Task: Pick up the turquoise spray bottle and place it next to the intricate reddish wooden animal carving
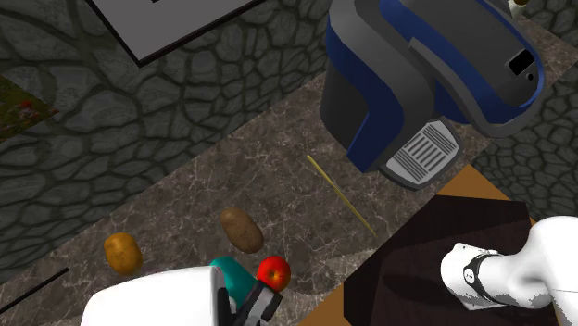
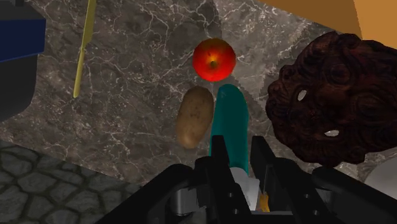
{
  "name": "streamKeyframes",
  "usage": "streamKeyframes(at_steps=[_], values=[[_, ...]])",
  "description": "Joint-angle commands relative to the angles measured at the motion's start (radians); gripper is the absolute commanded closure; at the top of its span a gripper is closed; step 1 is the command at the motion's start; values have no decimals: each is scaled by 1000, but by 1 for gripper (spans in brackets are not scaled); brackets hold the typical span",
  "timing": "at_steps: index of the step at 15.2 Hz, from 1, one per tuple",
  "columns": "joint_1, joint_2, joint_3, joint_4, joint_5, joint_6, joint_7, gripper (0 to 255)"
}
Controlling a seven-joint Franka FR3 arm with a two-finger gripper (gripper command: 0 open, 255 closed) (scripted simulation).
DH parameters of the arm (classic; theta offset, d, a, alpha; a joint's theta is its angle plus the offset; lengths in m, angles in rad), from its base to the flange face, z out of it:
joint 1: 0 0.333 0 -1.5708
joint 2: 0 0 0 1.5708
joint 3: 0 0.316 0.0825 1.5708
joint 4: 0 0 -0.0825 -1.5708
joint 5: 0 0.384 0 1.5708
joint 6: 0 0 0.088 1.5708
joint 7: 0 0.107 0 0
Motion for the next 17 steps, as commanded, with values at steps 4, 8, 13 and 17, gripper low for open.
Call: streamKeyframes(at_steps=[4,8,13,17], values=[[74,62,45,86,-13,-38,113,255],[121,121,67,157,-23,-59,176,255],[114,82,67,30,-18,29,184,255],[111,60,67,-55,-15,93,190,255]])
